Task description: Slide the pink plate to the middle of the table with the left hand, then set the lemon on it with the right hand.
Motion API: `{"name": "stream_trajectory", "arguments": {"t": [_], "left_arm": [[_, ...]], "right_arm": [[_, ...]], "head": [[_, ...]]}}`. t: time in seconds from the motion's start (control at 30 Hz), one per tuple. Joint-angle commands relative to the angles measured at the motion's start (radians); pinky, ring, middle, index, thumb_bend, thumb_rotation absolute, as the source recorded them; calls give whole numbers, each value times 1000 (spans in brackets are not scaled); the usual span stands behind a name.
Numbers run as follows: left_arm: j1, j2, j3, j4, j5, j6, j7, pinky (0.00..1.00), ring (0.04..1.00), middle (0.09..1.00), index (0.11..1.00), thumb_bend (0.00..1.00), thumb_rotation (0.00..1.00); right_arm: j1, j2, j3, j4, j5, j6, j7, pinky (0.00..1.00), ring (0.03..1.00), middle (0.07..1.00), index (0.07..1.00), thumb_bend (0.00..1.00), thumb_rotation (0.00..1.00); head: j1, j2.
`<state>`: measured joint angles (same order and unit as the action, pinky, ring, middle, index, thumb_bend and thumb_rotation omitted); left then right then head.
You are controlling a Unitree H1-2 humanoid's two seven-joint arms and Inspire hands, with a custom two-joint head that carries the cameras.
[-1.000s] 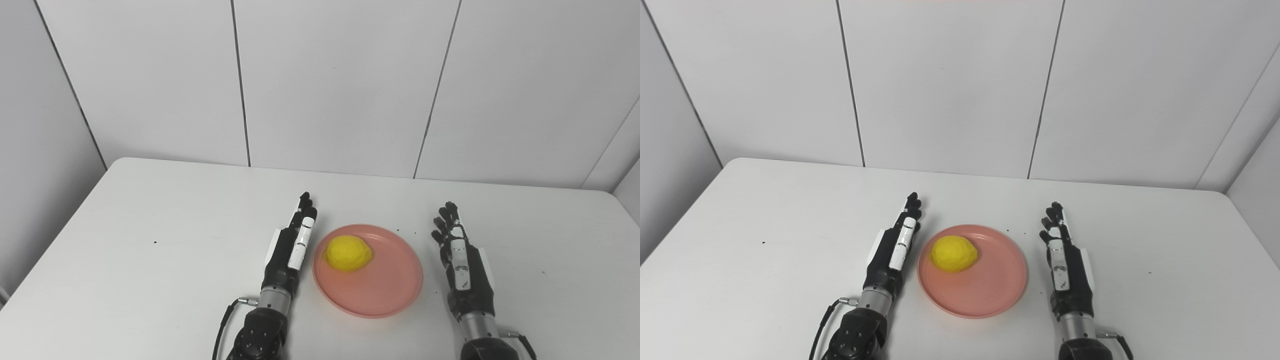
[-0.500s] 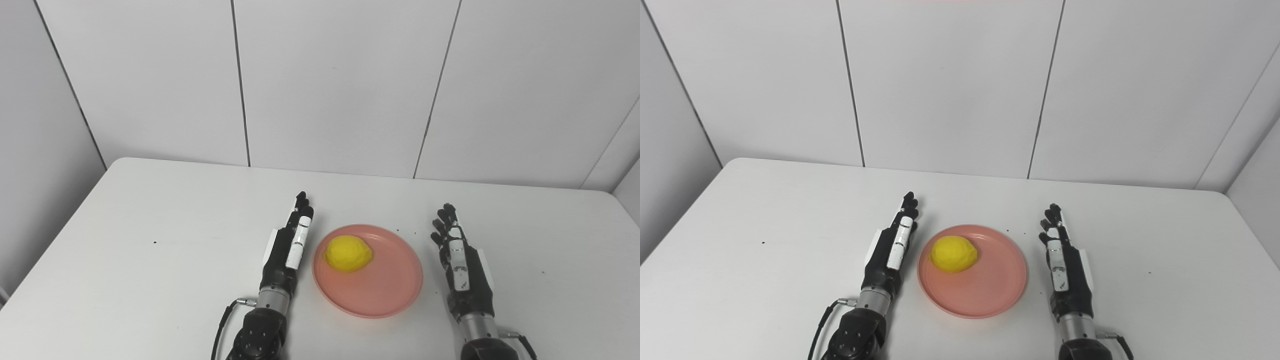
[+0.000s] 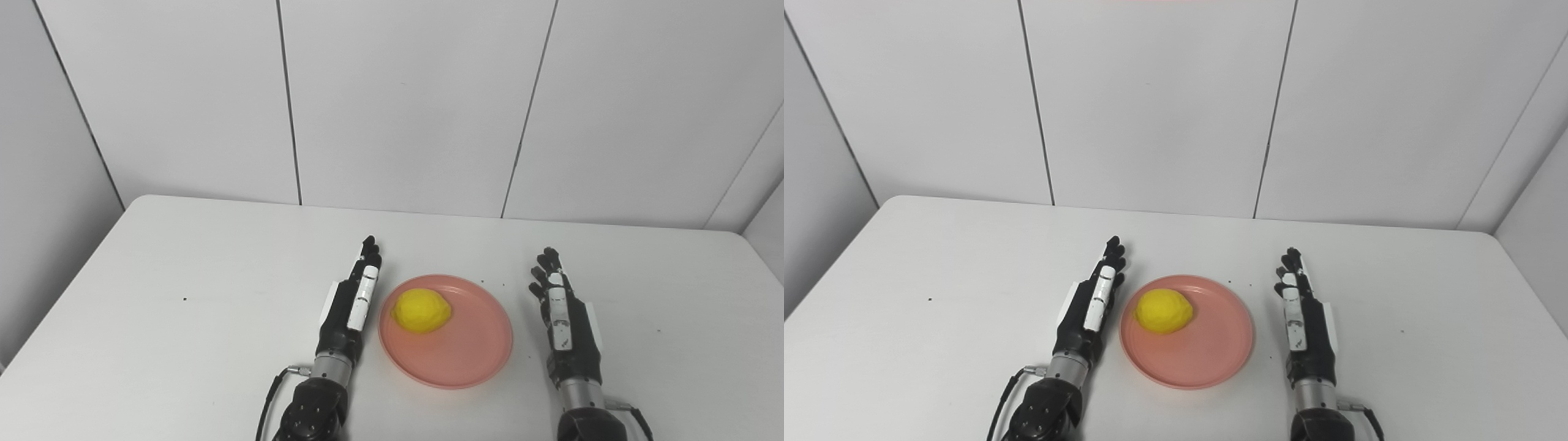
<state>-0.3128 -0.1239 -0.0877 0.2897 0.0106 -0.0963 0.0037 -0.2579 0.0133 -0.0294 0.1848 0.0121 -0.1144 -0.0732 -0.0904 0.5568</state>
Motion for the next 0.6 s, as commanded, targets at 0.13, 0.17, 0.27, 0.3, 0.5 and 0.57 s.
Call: {"name": "stream_trajectory", "arguments": {"t": [0.13, 0.17, 0.27, 0.3, 0.5, 0.57], "left_arm": [[6, 17, 26, -14, -81, 47, -59, 1000, 1000, 1000, 1000, 546, 1000], [6, 17, 30, -16, -92, 54, -64, 1000, 1000, 1000, 1000, 545, 1000], [6, 14, 41, -24, -113, 65, -74, 1000, 1000, 1000, 1000, 534, 1000], [6, 13, 44, -27, -117, 70, -75, 1000, 1000, 1000, 1000, 530, 1000], [5, 19, 43, -26, -112, 72, -83, 1000, 1000, 1000, 1000, 531, 1000], [4, 16, 48, -24, -104, 70, -68, 1000, 1000, 1000, 1000, 537, 1000]], "right_arm": [[-13, 33, -3, 17, -30, -44, -44, 924, 925, 931, 927, 731, 968], [-16, 38, -5, 18, -29, -43, -47, 926, 926, 932, 926, 735, 958], [-24, 41, -6, 23, -40, -39, -54, 934, 932, 939, 933, 743, 961], [-25, 41, -5, 23, -42, -37, -56, 938, 934, 941, 935, 743, 964], [-28, 50, -7, 17, -38, -25, -64, 942, 936, 940, 930, 737, 954], [-26, 54, -6, 12, -39, -15, -66, 940, 934, 937, 925, 737, 948]], "head": [[-11, 0], [-12, 0], [-12, 1], [-13, 1], [-21, 3], [-21, 3]]}}
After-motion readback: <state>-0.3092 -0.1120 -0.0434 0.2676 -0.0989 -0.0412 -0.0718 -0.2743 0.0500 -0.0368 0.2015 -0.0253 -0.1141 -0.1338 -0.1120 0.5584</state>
